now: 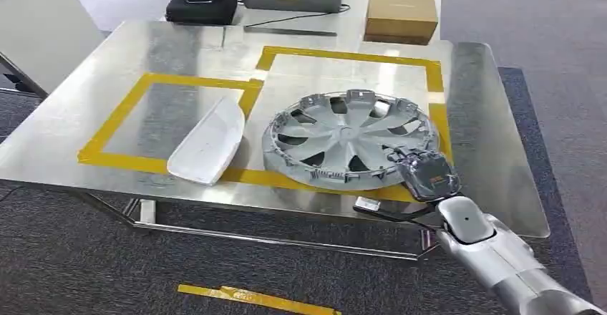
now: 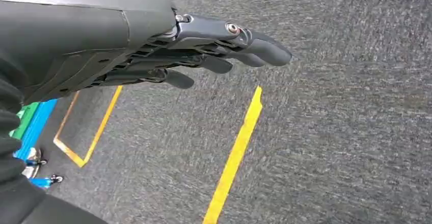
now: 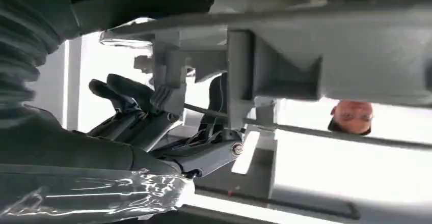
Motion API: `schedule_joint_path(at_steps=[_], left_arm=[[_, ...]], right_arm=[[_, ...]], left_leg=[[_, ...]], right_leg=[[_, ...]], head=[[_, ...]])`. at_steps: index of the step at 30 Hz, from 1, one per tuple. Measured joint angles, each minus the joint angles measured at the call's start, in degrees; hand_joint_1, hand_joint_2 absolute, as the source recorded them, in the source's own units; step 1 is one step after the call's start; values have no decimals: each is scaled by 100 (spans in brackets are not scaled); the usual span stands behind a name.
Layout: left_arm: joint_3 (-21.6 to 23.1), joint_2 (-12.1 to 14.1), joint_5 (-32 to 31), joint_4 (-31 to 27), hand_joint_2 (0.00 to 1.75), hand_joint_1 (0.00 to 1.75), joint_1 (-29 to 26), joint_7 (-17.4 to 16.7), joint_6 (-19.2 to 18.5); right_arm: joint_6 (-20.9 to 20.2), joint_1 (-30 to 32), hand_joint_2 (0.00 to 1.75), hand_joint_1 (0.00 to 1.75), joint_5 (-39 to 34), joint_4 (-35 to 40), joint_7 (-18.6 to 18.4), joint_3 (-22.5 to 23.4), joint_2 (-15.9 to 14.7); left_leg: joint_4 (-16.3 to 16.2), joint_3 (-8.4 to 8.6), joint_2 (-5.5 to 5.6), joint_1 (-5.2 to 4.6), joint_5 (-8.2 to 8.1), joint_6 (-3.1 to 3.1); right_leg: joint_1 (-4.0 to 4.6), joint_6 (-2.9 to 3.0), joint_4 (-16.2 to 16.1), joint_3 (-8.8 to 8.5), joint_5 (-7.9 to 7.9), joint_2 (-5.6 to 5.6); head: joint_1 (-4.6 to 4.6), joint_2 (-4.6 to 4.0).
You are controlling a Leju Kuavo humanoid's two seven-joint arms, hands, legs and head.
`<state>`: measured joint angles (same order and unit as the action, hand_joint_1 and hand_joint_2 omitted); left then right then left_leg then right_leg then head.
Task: Take the parts from the cabinet and place them on the table.
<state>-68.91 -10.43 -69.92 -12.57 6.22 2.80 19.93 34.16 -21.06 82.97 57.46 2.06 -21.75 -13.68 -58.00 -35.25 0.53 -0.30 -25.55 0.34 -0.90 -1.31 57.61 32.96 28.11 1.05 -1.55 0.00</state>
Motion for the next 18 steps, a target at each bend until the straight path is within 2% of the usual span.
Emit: schedule_joint_path(at_steps=[8,18], left_arm=[[0,11,-2,0,175,0,-1,2,-13],[4,13,-182,0,175,0,-1,-350,105]], right_arm=[[-207,-74,175,175,-325,-210,221,-118,2],[-234,-206,175,175,-376,-214,164,-328,112]], left_leg=[[-1,2,0,-3,2,11],[-1,5,-1,9,3,10]], right_leg=[[-2,-7,0,0,-4,1],[10,-7,3,0,-3,-1]], head=[[-2,0],[-2,0]])
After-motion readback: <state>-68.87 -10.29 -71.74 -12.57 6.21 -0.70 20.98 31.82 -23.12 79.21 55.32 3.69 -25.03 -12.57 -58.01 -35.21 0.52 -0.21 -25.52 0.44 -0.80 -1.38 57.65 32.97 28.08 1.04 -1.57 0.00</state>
